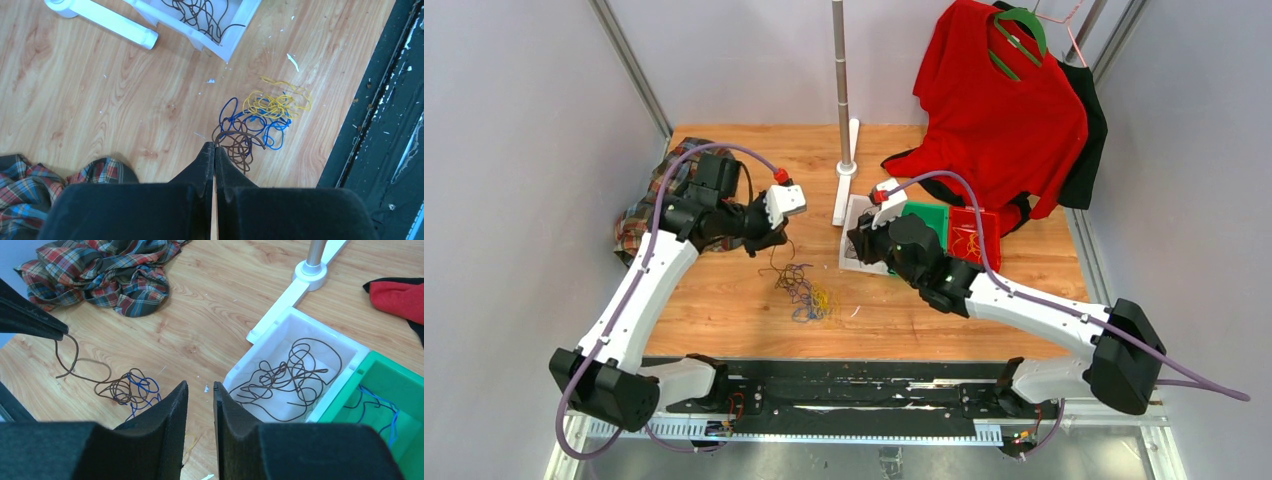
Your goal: Untangle the cables
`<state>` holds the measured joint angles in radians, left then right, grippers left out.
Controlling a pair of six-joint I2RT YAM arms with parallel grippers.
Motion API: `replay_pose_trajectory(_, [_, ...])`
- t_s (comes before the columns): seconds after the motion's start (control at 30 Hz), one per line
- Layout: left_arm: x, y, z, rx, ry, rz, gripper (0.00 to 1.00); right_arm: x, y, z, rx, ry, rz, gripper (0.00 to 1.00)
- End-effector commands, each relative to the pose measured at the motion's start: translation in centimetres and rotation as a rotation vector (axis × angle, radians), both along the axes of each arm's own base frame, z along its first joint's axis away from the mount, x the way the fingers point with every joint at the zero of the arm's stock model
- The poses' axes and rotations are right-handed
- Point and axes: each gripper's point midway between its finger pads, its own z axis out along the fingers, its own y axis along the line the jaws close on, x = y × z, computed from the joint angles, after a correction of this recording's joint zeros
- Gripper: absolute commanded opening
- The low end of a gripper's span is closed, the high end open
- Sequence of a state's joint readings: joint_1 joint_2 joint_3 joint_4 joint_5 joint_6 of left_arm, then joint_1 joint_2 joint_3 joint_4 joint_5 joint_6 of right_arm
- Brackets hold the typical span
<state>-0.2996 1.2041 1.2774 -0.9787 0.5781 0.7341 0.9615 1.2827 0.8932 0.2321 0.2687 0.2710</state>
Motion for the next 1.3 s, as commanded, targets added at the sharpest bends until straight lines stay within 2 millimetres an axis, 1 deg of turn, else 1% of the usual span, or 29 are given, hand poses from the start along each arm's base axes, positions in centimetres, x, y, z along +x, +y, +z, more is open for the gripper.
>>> replay_pose_trajectory(0.0, [-0.8, -0.5, 1.7, -0.037, -0.017, -0.016, 0.01, -0.7, 2.0, 1.8, 0.033, -0.043, 0.052, 0.27])
replay_pose_trajectory(0.13, [-0.9, -0.5, 2.6, -0.043, -0.039, -0.015, 0.01, -1.3, 3.1, 1.9, 0.053, -0.048, 0.092, 0.31])
replay_pose_trajectory(0.27, [-1.1, -0.6, 4.1, -0.067, -0.073, -0.018, 0.00, -2.2, 4.8, 2.0, 0.073, -0.063, 0.160, 0.40])
replay_pose_trajectory(0.5, [-1.5, -0.8, 6.0, -0.100, -0.108, -0.022, 0.00, -3.9, 7.9, 2.0, 0.106, -0.093, 0.292, 0.48])
replay_pose_trajectory(0.6, [-1.9, -1.0, 6.7, -0.119, -0.109, -0.025, 0.01, -5.2, 9.6, 2.3, 0.110, -0.151, 0.382, 0.52])
replay_pose_trajectory(0.63, [-2.0, -1.1, 6.9, -0.126, -0.110, -0.029, 0.00, -5.5, 10.2, 2.1, 0.108, -0.162, 0.409, 0.53])
replay_pose_trajectory(0.8, [-2.6, -1.3, 8.4, -0.160, -0.126, -0.037, 0.00, -6.6, 12.3, 2.6, 0.134, -0.211, 0.507, 0.56])
replay_pose_trajectory(0.87, [-2.9, -1.3, 8.9, -0.167, -0.135, -0.039, 0.00, -6.7, 13.0, 2.4, 0.129, -0.220, 0.526, 0.57])
replay_pose_trajectory(1.03, [-3.3, -1.3, 10.3, -0.184, -0.157, -0.039, 0.00, -6.0, 14.1, 1.9, 0.118, -0.225, 0.520, 0.57])
replay_pose_trajectory(1.27, [-3.7, -1.3, 11.3, -0.202, -0.177, -0.041, 0.00, -5.3, 15.0, 0.9, 0.099, -0.202, 0.508, 0.56])
